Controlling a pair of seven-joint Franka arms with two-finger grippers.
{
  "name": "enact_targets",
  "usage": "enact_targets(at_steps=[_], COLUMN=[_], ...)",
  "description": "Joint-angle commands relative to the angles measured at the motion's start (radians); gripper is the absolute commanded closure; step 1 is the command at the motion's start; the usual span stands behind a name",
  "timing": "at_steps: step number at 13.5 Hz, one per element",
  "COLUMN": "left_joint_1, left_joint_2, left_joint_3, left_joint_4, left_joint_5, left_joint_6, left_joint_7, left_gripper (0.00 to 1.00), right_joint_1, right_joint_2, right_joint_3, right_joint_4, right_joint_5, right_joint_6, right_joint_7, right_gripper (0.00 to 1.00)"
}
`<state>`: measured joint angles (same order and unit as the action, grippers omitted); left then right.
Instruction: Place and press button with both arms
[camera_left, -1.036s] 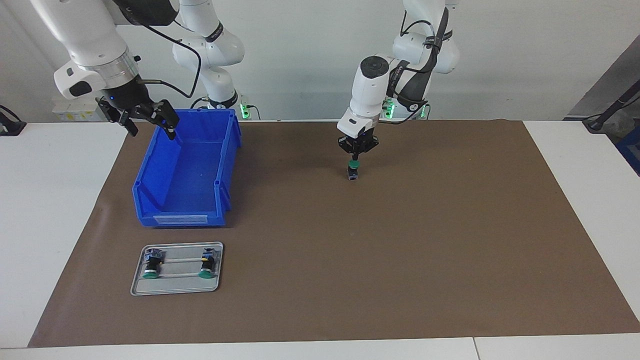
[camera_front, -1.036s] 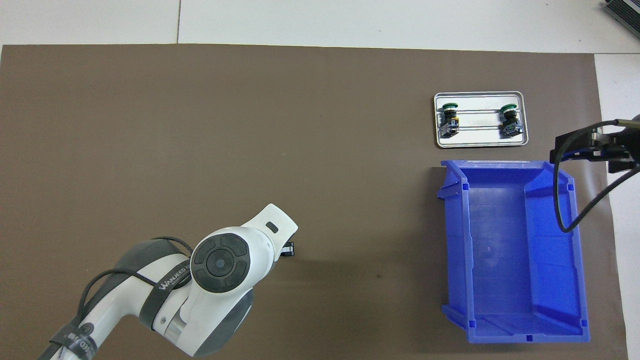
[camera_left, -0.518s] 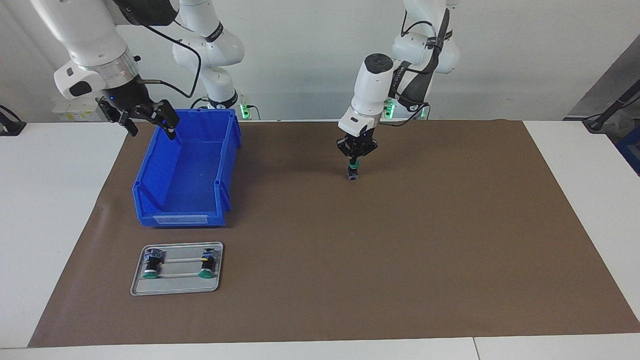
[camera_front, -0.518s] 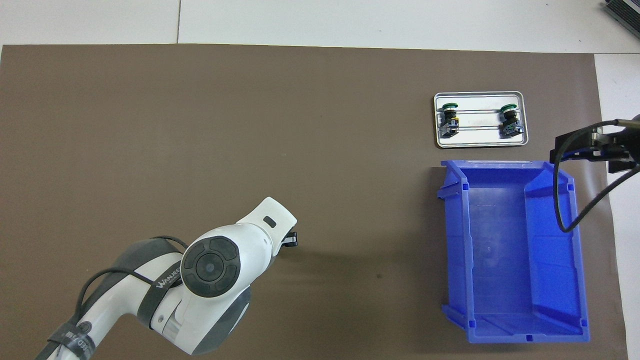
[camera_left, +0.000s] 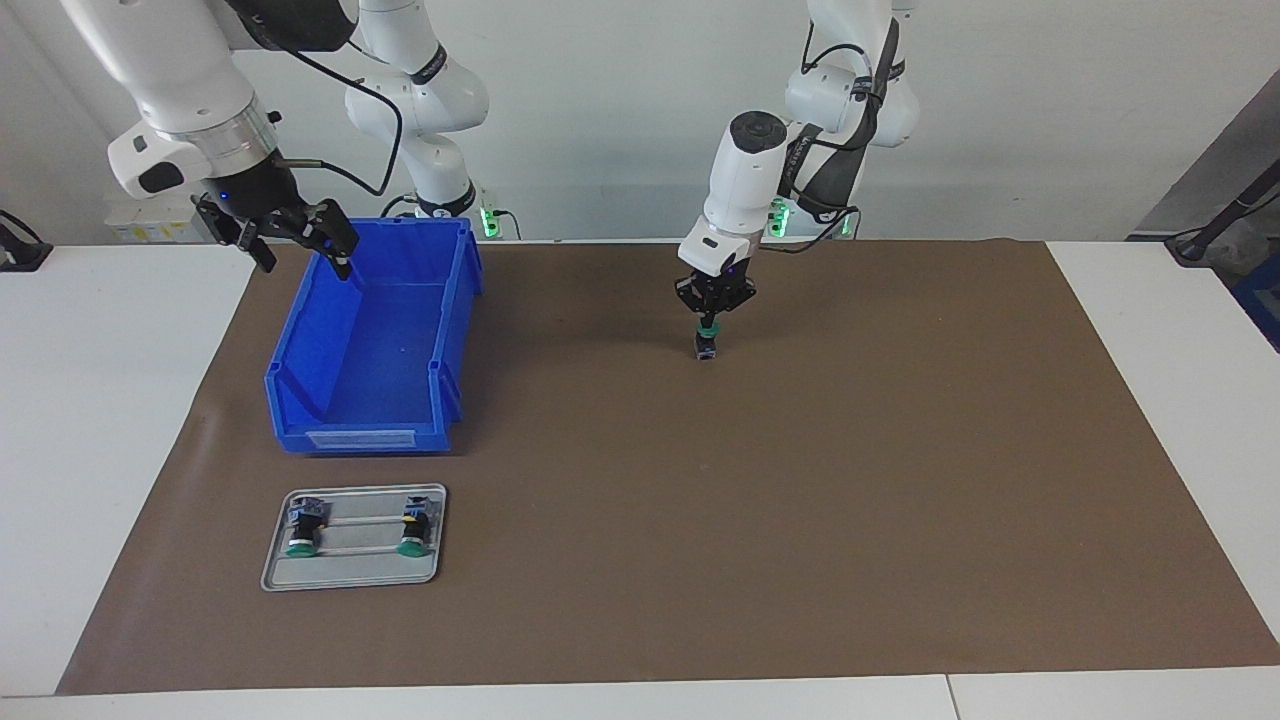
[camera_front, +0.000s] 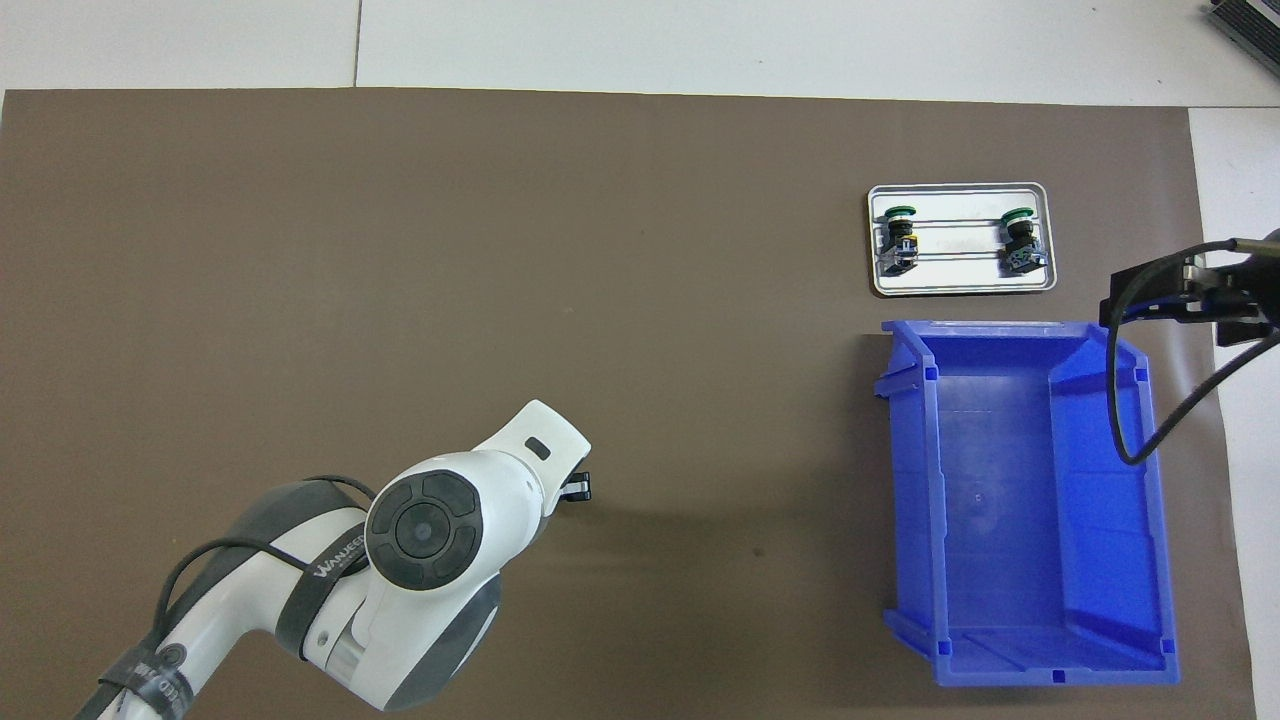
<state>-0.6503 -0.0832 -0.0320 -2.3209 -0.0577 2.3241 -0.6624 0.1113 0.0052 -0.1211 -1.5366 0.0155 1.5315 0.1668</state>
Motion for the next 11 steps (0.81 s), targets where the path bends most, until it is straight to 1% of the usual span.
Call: enact_targets(at_steps=[1, 4, 6, 8, 11], left_joint_1=[-0.015, -0.02, -0.025, -0.035, -0.028], left_joint_2=[-0.058, -0.073, -0.073, -0.072, -0.059], left_joint_3=[0.007, 0.006, 0.006, 0.006, 0.006], left_joint_4=[-0.07, -0.106, -0.107, -0.107, -0.107], left_joint_5=[-0.013, -0.017, -0.05, -0.056, -0.057], left_joint_6=[-0.017, -0.012, -0.008, -0.005, 0.043], left_joint_7=[-0.008, -0.008, -0.006, -0.005, -0.003], left_gripper=[1.0, 1.0, 1.0, 1.0, 1.0], right_joint_1=[-0.012, -0.012, -0.012, -0.012, -0.012], right_joint_2=[-0.01, -0.01, -0.01, -0.01, -0.01], right_joint_3=[0.009, 0.009, 0.009, 0.009, 0.009], right_joint_4=[-0.011, -0.013, -0.013, -0.013, -0.011], right_joint_5=[0.017, 0.017, 0.017, 0.017, 0.017], right_joint_6=[0.003, 0.003, 0.003, 0.003, 0.003], right_joint_7=[-0.021, -0.021, -0.021, -0.021, -0.021], right_gripper=[0.0, 0.0, 0.0, 0.0, 0.0])
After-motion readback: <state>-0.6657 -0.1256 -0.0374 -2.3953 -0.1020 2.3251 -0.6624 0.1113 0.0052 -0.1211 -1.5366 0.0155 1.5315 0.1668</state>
